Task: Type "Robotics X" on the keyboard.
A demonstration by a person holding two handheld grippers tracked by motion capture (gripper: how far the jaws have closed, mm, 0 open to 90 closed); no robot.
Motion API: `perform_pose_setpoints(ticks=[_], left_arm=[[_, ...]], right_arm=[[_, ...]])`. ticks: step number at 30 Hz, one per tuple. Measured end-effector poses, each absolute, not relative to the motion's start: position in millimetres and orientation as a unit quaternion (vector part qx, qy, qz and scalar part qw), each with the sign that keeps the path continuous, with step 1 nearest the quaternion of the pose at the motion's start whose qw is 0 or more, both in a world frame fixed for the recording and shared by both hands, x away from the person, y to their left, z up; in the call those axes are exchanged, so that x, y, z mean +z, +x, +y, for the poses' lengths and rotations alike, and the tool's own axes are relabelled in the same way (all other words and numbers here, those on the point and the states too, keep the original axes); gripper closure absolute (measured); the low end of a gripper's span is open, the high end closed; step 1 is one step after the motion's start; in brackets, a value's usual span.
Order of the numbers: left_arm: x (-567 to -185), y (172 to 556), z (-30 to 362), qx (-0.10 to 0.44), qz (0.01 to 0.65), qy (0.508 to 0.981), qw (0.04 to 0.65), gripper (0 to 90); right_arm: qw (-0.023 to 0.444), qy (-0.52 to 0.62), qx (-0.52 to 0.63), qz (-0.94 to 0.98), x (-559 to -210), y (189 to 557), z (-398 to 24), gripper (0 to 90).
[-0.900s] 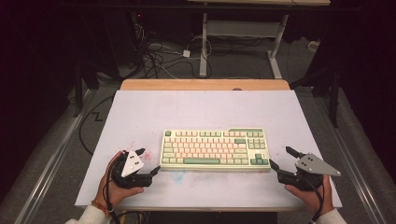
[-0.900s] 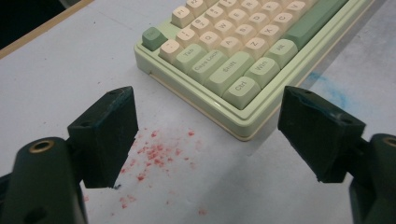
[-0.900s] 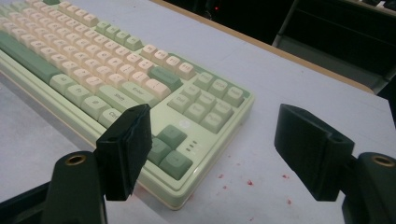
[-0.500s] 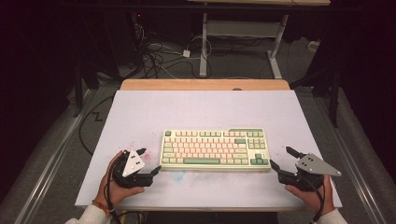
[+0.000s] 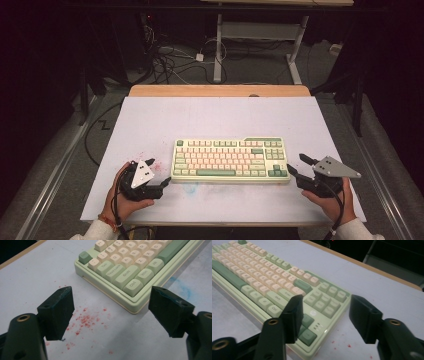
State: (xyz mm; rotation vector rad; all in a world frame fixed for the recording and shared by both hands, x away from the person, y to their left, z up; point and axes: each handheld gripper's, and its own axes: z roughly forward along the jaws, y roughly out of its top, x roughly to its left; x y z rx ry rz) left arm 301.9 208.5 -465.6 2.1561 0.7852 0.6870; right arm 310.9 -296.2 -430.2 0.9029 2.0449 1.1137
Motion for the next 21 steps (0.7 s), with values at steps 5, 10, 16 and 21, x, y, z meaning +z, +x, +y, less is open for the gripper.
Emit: perform_pose_setpoints(ticks=[5,10,16,21], left_arm=[[-466.8,303.1,206.6,0.258,0.311,0.839,0.365,19.6],[-467.9,304.2,205.3,0.255,0.31,0.842,0.361,19.6],[-468.3,304.3,205.6,0.253,0.311,0.842,0.361,19.7],[-468.7,304.0,206.6,0.252,0.311,0.843,0.36,19.7]], right_arm=[[0.29,0.333,0.407,0.8,-427.1,323.6,-281.2,69.0],[0.255,0.309,0.387,0.83,-432.0,336.3,-261.5,87.9],[0.235,0.286,0.374,0.85,-437.8,347.2,-238.5,90.0],[0.223,0.277,0.358,0.863,-445.9,356.5,-224.1,90.0]])
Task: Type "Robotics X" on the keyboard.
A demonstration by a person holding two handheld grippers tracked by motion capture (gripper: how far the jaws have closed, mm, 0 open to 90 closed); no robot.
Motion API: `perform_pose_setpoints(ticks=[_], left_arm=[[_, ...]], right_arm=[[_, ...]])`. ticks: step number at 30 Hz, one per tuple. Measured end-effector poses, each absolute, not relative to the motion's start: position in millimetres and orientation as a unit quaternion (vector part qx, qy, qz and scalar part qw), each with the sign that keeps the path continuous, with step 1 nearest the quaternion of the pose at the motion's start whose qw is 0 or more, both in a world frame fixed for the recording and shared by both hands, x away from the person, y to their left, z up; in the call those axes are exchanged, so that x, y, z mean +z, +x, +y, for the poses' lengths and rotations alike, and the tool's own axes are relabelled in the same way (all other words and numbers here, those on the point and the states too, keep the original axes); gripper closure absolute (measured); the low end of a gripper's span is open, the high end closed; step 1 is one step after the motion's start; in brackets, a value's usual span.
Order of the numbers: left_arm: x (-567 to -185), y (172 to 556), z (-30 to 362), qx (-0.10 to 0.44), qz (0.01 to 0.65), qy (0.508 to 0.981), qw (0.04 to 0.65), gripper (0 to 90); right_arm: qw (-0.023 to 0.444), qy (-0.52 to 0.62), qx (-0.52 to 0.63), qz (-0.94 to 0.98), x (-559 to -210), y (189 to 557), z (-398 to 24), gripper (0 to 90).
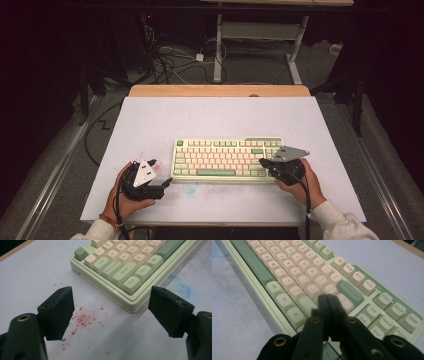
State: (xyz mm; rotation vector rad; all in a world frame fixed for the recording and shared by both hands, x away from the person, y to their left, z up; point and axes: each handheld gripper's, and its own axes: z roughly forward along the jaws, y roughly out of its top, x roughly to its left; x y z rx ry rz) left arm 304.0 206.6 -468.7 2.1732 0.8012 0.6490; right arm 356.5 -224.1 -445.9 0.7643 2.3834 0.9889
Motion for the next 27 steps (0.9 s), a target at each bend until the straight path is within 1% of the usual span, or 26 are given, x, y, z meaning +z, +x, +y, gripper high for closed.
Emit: perform_pose_setpoints(ticks=[5,10,14,16,17,18,19,21,22,23,24,25,26,27], left_arm=[[-468.7,303.4,207.4,0.252,0.312,0.843,0.359,19.7],[-468.0,303.6,208.8,0.259,0.311,0.841,0.361,19.9],[-467.8,302.2,208.0,0.252,0.314,0.841,0.362,20.0],[-467.4,302.9,207.9,0.255,0.308,0.842,0.363,22.2],[-466.5,302.5,207.1,0.24,0.302,0.846,0.367,26.6],[-465.0,302.8,207.3,0.24,0.291,0.848,0.373,32.1],[-465.0,302.8,207.3,0.24,0.291,0.848,0.373,35.0],[-461.4,302.8,207.1,0.232,0.292,0.847,0.379,45.7],[-459.5,303.6,207.8,0.23,0.294,0.844,0.384,47.6],[-455.9,306.3,209.8,0.214,0.303,0.84,0.397,52.0],[-454.3,307.3,209.7,0.212,0.305,0.84,0.396,56.1],[-453.0,308.1,209.0,0.21,0.306,0.84,0.395,58.3],[-451.9,309.1,208.1,0.206,0.304,0.844,0.392,63.1],[-451.9,309.1,208.1,0.206,0.304,0.844,0.392,70.7]], right_arm=[[0.217,0.277,0.346,0.87,-453.1,364.3,-219.0,90.0],[0.215,0.276,0.343,0.872,-453.6,363.1,-217.3,90.0],[0.211,0.27,0.345,0.874,-454.5,360.5,-216.4,90.0],[0.211,0.267,0.339,0.877,-457.0,359.8,-214.7,90.0],[0.21,0.267,0.343,0.876,-457.7,359.4,-214.7,90.0],[0.21,0.267,0.343,0.876,-457.5,359.8,-214.9,90.0],[0.21,0.267,0.343,0.876,-457.4,359.8,-215.2,90.0],[0.209,0.27,0.346,0.874,-458.0,359.4,-215.9,90.0],[0.21,0.269,0.346,0.874,-458.2,359.0,-215.9,90.0],[0.211,0.27,0.346,0.873,-458.4,358.5,-215.8,90.0],[0.213,0.269,0.346,0.873,-458.5,358.2,-215.8,90.0],[0.214,0.269,0.346,0.873,-458.8,358.1,-215.8,90.0],[0.214,0.268,0.346,0.873,-458.8,357.9,-215.8,90.0],[0.215,0.269,0.346,0.873,-458.9,357.7,-215.8,90.0]])
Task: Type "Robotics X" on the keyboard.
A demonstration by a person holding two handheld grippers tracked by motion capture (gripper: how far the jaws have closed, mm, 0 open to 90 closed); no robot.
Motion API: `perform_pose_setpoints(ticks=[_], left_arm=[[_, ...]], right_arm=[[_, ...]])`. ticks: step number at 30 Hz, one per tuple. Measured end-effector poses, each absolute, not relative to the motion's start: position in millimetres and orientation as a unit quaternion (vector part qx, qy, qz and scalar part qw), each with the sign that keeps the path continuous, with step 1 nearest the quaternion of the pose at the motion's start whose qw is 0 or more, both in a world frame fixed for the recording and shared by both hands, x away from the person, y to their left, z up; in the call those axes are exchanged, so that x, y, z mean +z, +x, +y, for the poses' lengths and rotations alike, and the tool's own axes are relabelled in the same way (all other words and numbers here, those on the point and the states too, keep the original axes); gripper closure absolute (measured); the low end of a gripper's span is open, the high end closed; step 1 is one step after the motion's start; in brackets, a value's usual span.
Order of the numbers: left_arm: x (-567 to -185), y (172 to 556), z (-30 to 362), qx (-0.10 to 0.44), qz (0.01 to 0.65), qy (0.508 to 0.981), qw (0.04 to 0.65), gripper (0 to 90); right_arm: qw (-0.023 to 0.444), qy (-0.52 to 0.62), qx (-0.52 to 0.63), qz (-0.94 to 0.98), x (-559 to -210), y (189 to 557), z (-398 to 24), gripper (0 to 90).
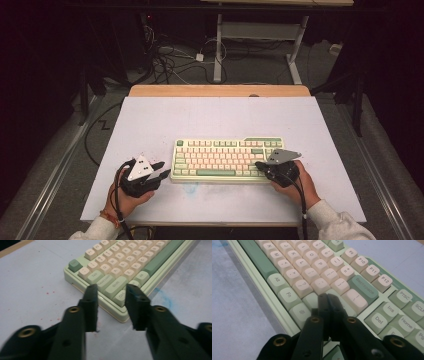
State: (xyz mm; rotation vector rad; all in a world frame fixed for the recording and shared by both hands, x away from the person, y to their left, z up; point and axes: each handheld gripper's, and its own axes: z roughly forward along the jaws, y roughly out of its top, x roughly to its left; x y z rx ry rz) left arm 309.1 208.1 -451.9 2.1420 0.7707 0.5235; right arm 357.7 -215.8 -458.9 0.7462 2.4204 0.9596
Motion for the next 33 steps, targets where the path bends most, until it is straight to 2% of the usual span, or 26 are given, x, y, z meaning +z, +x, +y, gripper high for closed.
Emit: perform_pose_setpoints(ticks=[3,16,33], left_arm=[[-449.0,309.9,204.1,0.196,0.29,0.852,0.39,87.2],[-446.4,337.1,161.7,0.143,0.273,0.884,0.352,87.5],[-437.8,368.8,114.7,0.139,0.24,0.901,0.332,87.6]], right_arm=[[0.214,0.27,0.346,0.872,-459.0,357.5,-216.0,90.0],[0.216,0.27,0.348,0.871,-459.6,356.6,-216.2,90.0],[0.22,0.272,0.347,0.87,-460.0,355.6,-215.7,90.0]])
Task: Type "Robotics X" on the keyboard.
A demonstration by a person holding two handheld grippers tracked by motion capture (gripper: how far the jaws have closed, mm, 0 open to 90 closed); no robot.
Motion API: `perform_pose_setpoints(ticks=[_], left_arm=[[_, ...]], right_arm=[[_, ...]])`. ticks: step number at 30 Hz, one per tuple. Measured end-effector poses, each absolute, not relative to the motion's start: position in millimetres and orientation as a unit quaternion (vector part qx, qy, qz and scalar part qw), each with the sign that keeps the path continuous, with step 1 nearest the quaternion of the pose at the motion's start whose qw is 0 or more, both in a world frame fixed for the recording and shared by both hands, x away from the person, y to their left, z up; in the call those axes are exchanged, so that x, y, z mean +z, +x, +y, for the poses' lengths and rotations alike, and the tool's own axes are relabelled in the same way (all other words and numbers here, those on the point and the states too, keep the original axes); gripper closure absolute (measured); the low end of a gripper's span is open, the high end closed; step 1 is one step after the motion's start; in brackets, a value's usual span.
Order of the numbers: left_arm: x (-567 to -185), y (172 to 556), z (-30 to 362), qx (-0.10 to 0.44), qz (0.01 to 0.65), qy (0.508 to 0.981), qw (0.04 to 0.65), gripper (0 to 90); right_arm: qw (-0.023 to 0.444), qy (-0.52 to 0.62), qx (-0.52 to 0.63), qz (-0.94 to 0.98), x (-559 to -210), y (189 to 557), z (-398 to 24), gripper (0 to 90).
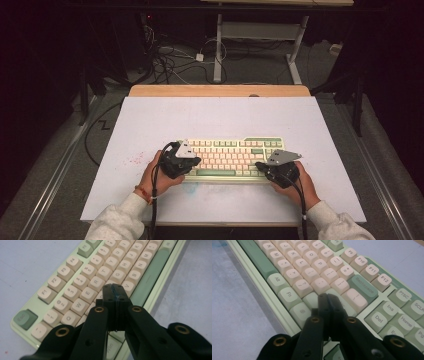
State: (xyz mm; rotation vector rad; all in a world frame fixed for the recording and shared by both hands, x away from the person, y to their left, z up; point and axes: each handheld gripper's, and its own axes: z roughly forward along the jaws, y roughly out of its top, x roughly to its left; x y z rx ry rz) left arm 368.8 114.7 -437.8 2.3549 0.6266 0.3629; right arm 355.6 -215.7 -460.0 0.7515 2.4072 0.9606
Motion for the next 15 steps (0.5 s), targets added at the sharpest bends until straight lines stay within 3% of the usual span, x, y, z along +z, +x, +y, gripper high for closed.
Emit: perform_pose_setpoints(ticks=[15], left_arm=[[-444.5,401.8,92.6,0.139,0.249,0.909,0.305,87.5]], right_arm=[[0.222,0.271,0.347,0.87,-460.2,355.3,-215.7,90.0]])
